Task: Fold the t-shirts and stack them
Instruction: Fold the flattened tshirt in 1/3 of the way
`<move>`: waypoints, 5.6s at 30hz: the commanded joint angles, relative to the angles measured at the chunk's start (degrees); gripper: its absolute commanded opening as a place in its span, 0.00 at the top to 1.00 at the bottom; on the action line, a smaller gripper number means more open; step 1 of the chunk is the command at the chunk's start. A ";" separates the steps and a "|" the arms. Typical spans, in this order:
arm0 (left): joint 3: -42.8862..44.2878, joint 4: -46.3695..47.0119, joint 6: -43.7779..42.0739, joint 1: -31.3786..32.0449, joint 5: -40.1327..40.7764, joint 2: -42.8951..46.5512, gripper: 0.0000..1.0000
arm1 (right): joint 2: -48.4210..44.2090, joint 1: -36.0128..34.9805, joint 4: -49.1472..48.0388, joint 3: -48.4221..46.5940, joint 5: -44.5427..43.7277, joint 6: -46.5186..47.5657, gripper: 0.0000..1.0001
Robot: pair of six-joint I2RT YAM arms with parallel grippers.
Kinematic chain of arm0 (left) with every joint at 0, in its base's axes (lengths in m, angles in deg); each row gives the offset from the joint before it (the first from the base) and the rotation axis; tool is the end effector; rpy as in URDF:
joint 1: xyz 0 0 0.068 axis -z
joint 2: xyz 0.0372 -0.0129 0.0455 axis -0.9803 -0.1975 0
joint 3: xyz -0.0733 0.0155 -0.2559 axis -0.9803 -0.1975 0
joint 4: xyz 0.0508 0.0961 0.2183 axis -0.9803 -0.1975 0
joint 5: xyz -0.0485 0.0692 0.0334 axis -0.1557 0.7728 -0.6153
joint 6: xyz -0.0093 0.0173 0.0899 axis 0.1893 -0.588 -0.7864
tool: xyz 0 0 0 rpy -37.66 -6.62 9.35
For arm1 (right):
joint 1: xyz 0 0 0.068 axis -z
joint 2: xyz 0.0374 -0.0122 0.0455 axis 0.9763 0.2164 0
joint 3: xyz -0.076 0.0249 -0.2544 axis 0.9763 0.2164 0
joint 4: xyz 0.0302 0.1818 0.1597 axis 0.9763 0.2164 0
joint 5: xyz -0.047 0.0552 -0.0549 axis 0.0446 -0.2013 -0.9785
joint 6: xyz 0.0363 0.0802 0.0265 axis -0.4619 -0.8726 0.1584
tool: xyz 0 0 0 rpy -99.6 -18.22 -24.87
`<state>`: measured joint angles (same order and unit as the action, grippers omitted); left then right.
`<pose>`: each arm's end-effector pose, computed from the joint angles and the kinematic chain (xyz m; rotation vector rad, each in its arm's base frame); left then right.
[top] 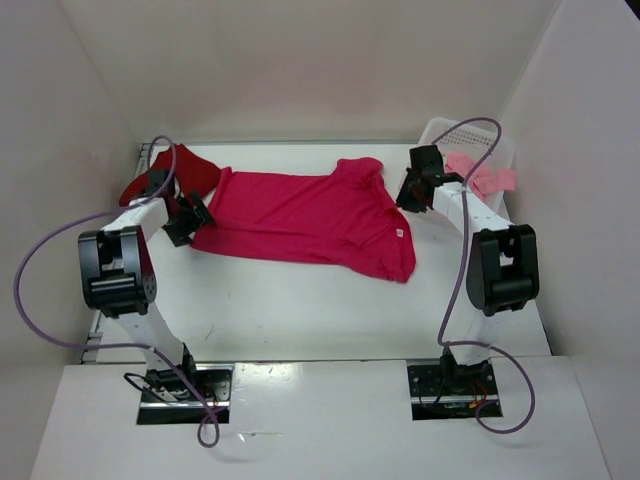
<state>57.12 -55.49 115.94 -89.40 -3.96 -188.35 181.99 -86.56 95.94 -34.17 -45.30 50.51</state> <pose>0.3823 0.0613 0.1486 -0.8976 2.4542 -0.3104 0.3921 0.0544 0.1994 0.4634 2.4337 0.1641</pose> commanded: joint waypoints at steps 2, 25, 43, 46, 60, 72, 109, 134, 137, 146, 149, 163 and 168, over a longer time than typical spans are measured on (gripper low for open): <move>-5.71 0.98 -0.24 -0.20 3.11 13.44 0.14 | -0.19 0.27 -3.55 -6.36 0.77 0.85 0.71; -16.19 13.56 7.95 -6.35 -4.80 4.68 0.91 | -27.45 0.80 -8.37 40.37 6.13 -18.82 0.48; -25.68 2.30 2.75 -19.45 -12.44 19.45 0.79 | -41.95 -12.99 -6.18 50.24 12.01 -27.89 0.46; -26.90 2.30 3.36 -19.45 -13.15 20.41 0.72 | -40.29 -13.52 -7.23 48.92 12.64 -25.70 0.58; -26.74 7.75 4.68 -19.45 -11.48 16.38 0.94 | -33.61 -12.39 -7.75 41.71 7.36 -20.69 0.90; -26.21 8.28 4.16 -19.45 -10.95 14.97 1.00 | -42.65 -13.53 -3.54 46.88 9.55 -26.39 0.67; -25.68 8.28 3.63 -19.45 -10.60 13.91 1.00 | -11.44 -2.01 -12.86 25.10 4.72 -11.54 0.84; -26.73 7.14 4.16 -19.45 -12.80 15.50 1.00 | -17.61 -2.01 -15.24 36.01 3.16 -21.30 0.76; -27.35 4.33 5.20 -19.45 -12.63 17.34 1.00 | -17.77 -1.49 -13.75 36.61 3.15 -23.75 0.96; -29.81 -5.86 9.25 -19.45 -16.65 26.21 1.00 | -54.94 -0.97 9.89 45.32 5.25 -39.12 1.00; -30.34 -9.38 8.64 -19.45 -19.13 27.97 1.00 | -58.55 -0.96 14.65 43.56 3.94 -39.93 0.90; -17.06 -6.16 3.98 -8.75 -6.39 32.11 0.40 | -41.11 0.27 3.45 33.27 12.36 -21.75 0.87; -12.23 2.11 7.58 11.82 -1.37 25.27 0.65 | -22.91 -0.87 -5.38 30.39 5.20 -18.49 0.91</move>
<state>42.48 -58.66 122.30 -84.11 -8.33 -159.59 154.08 -87.02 97.47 -1.65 -36.54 27.53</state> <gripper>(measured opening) 0.360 0.070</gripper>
